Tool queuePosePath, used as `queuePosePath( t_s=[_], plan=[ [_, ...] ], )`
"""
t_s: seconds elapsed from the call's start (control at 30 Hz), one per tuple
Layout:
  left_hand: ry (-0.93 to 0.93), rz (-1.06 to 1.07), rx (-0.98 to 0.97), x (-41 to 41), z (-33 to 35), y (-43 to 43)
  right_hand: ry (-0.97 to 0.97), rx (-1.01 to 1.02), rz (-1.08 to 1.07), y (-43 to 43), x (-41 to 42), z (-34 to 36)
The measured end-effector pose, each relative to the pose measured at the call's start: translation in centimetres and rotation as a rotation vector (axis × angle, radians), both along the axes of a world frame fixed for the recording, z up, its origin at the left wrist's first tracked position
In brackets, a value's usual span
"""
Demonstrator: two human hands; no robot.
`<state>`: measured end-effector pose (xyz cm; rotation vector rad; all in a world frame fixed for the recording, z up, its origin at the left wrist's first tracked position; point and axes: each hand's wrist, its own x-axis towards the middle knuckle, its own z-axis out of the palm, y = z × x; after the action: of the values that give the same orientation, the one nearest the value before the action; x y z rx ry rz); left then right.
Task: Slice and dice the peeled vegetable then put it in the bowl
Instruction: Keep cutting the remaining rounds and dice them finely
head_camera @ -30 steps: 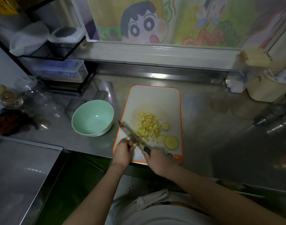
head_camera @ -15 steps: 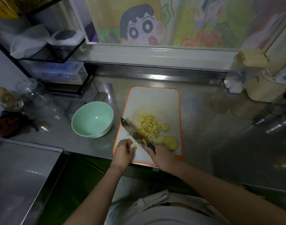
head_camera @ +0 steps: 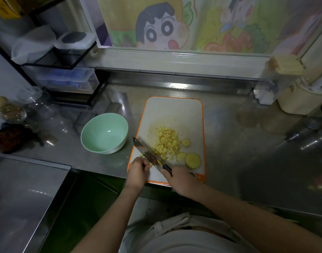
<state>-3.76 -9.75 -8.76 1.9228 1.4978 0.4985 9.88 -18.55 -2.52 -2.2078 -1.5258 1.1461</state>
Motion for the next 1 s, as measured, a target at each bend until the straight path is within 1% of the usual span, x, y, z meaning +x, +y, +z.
queuePosePath(
  t_s=[0.2,0.53,0.7,0.8,0.83,0.93,1.0],
  plan=[
    [-0.019,0.017,-0.013,0.1,0.2,0.0,-0.035,-0.019,-0.006,0.1,-0.3,0.3],
    [0.014,0.009,-0.032,0.2,0.1,0.3,-0.048,-0.025,-0.013,0.4,-1.0,0.0],
    [0.017,-0.027,-0.009,0.3,0.1,0.3,-0.02,0.023,-0.039,0.9,0.0,-1.1],
    [0.013,-0.031,0.037,0.4,0.2,0.5,-0.066,0.107,-0.067,1.0,0.8,-1.3],
    [0.007,-0.035,0.053,0.5,0.3,0.6,-0.05,0.126,-0.09,1.1,1.1,-1.3],
    [-0.014,-0.03,0.09,0.3,0.9,0.5,0.102,0.101,-0.142,1.0,2.1,-1.3],
    [0.029,-0.023,0.143,0.0,1.0,0.4,0.133,0.098,-0.162,1.0,2.6,-1.1]
  ],
)
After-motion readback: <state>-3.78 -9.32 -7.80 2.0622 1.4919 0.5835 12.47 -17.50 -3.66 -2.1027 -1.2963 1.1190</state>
